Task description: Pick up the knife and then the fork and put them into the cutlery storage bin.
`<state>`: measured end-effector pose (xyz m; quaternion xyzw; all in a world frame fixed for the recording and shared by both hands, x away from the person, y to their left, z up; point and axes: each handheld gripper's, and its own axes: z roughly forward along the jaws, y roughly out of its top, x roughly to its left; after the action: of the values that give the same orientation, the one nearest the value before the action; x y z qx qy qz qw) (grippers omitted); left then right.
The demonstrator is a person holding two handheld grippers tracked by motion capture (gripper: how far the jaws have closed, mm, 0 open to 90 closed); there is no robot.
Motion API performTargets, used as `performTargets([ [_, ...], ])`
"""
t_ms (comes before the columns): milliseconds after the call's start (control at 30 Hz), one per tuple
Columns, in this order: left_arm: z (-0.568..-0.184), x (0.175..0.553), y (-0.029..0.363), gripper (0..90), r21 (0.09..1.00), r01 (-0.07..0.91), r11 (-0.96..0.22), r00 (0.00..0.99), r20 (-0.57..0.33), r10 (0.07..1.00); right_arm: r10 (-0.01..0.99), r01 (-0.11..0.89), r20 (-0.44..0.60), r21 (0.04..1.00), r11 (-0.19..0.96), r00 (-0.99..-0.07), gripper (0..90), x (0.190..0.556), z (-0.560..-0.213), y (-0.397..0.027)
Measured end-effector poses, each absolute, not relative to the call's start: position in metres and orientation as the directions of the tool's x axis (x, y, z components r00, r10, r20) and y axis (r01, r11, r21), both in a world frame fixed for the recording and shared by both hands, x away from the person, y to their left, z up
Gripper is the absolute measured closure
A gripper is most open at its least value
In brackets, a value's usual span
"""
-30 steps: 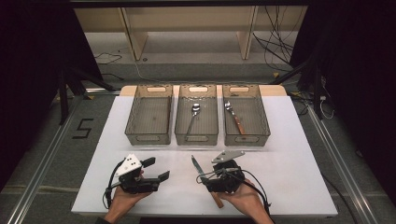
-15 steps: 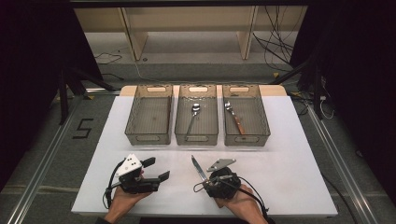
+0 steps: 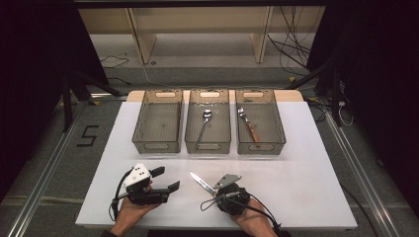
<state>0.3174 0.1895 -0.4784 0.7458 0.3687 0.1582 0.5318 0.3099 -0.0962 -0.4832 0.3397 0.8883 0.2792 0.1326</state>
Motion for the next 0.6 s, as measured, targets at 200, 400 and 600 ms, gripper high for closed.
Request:
performTargets([
  [200, -0.478, 0.317, 0.189, 19.4, 0.91, 0.381, -0.165, 0.679, -0.154, 0.718, 0.672, 0.534, -0.019, 0.59, 0.605, -0.74, 77.0, 0.312, -0.483, -0.099],
  [400, -0.478, 0.317, 0.189, 19.4, 0.91, 0.381, -0.165, 0.679, -0.154, 0.718, 0.669, 0.553, 0.038, 0.599, 0.579, -0.742, 77.1, 0.316, -0.481, -0.105],
  [600, -0.479, 0.317, 0.19, 19.4, 0.91, 0.383, -0.162, 0.677, -0.157, 0.719, 0.672, 0.556, 0.08, 0.638, 0.533, -0.736, 77.2, 0.321, -0.474, -0.114],
])
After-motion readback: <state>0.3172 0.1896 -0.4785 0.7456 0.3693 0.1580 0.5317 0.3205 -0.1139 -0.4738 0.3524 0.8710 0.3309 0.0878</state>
